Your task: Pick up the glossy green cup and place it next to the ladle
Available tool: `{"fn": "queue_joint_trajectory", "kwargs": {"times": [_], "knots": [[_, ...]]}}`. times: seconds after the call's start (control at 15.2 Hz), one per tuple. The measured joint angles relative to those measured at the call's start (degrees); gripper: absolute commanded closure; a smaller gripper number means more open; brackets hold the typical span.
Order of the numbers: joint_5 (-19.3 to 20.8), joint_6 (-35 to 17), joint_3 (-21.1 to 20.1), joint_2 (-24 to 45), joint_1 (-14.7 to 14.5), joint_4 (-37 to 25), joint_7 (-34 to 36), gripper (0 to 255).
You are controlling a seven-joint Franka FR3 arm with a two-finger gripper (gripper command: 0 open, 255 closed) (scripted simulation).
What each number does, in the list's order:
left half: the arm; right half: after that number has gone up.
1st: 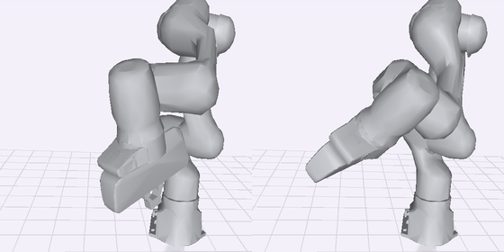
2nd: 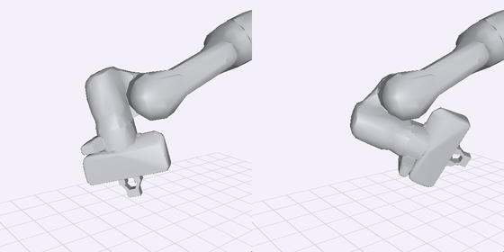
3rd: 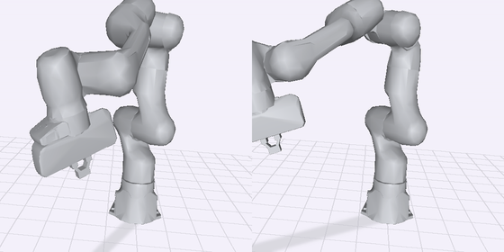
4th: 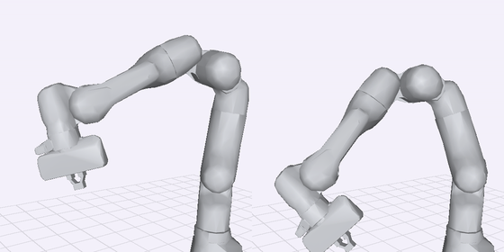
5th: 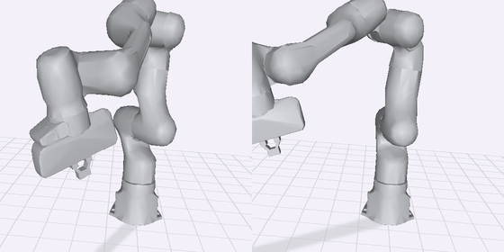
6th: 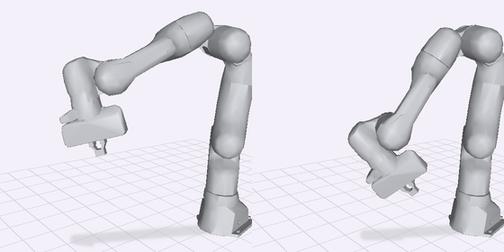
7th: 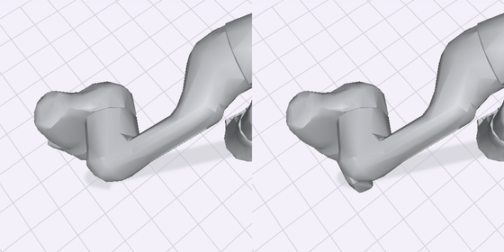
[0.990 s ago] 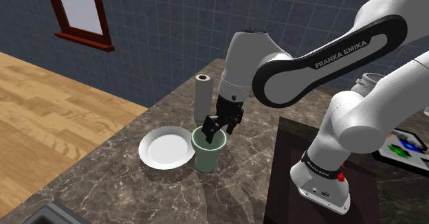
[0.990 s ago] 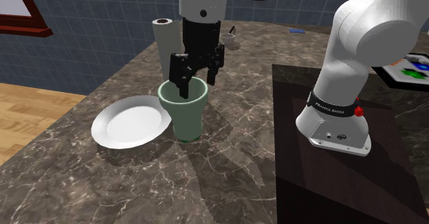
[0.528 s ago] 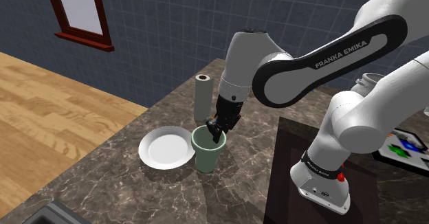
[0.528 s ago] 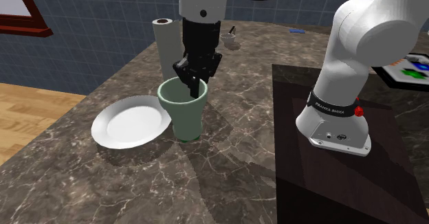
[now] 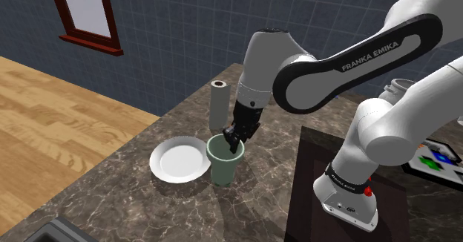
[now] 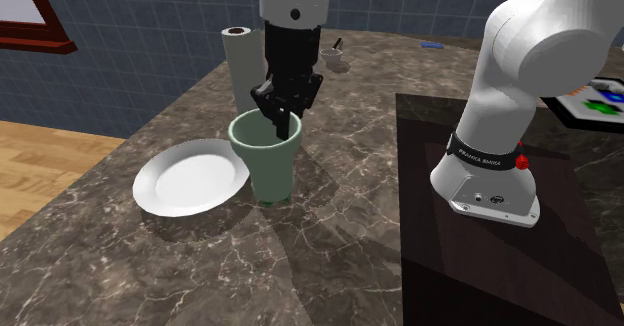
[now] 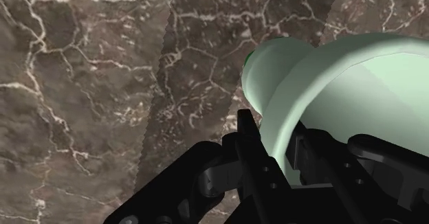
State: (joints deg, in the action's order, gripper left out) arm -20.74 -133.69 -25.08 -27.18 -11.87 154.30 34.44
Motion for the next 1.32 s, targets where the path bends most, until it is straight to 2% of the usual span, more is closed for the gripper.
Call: {"fn": "queue_joint_trajectory", "kwargs": {"times": [1.32], "knots": [[2.63,17.98,3.70,-7.75,0.47,-10.31,1.34,255]]}}
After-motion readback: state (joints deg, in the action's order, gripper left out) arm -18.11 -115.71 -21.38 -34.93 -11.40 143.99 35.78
